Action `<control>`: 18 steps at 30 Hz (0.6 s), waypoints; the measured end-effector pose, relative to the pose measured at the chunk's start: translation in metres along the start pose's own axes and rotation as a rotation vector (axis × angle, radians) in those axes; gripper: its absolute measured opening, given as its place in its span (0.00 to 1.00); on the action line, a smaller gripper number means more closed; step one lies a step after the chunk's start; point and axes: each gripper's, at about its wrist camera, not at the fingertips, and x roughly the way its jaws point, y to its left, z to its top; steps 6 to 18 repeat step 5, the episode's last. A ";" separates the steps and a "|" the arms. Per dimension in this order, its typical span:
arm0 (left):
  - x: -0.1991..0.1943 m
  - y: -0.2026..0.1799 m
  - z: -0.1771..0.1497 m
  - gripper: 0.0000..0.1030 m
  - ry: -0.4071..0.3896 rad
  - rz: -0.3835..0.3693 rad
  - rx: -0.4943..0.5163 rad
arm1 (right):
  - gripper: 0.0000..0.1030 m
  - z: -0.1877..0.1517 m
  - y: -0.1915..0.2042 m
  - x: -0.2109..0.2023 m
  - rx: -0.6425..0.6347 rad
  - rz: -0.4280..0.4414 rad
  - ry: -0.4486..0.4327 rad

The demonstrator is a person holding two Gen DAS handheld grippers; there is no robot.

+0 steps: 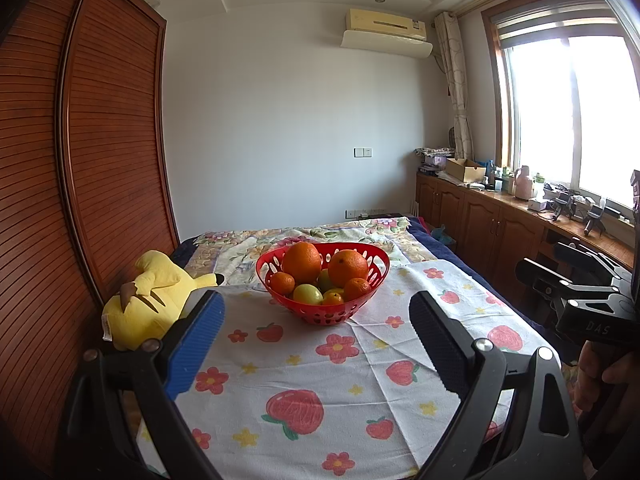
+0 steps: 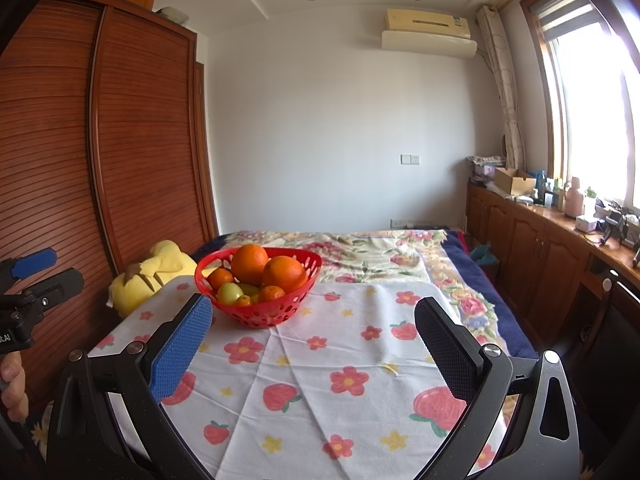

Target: Organize fruits

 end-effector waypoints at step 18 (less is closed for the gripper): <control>0.000 0.000 0.000 0.92 0.000 0.001 0.000 | 1.00 0.000 0.000 0.000 0.000 0.000 0.000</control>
